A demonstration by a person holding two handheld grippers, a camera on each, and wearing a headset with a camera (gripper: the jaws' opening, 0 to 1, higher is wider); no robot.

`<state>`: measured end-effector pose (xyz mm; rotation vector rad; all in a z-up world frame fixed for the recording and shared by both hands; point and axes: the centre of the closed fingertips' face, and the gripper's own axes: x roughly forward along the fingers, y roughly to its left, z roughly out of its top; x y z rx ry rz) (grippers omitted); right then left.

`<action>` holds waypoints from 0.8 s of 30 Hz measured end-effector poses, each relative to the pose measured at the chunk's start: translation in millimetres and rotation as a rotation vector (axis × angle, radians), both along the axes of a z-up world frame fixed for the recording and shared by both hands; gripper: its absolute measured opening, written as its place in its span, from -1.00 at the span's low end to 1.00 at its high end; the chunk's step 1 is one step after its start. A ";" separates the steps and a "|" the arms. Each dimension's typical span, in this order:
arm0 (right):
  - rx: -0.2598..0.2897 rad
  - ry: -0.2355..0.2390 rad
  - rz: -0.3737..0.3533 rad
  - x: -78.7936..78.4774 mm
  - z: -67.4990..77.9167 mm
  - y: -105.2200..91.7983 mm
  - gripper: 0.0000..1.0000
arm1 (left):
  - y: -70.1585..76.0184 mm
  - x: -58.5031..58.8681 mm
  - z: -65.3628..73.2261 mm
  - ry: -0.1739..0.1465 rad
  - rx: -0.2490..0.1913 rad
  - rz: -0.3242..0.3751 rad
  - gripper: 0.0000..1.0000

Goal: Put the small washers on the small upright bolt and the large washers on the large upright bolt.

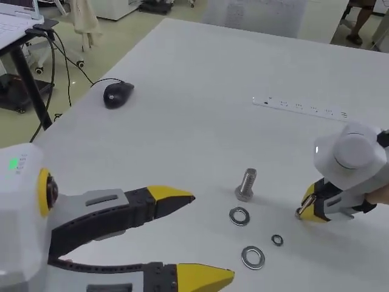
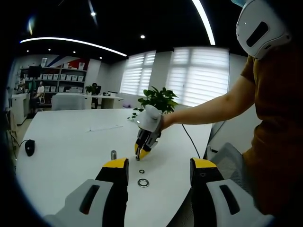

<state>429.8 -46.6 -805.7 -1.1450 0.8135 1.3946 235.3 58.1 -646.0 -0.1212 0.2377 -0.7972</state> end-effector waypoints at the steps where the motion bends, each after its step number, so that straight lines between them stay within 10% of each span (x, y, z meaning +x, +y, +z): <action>1: 0.004 -0.008 0.003 0.6 1.4 -0.6 -0.70 | -0.2 -0.3 0.0 0.000 0.001 -0.001 0.03; 24: 0.030 -0.032 -0.032 -37.3 19.8 -19.9 -0.70 | -3.3 -24.8 22.7 -0.068 0.035 -0.016 0.03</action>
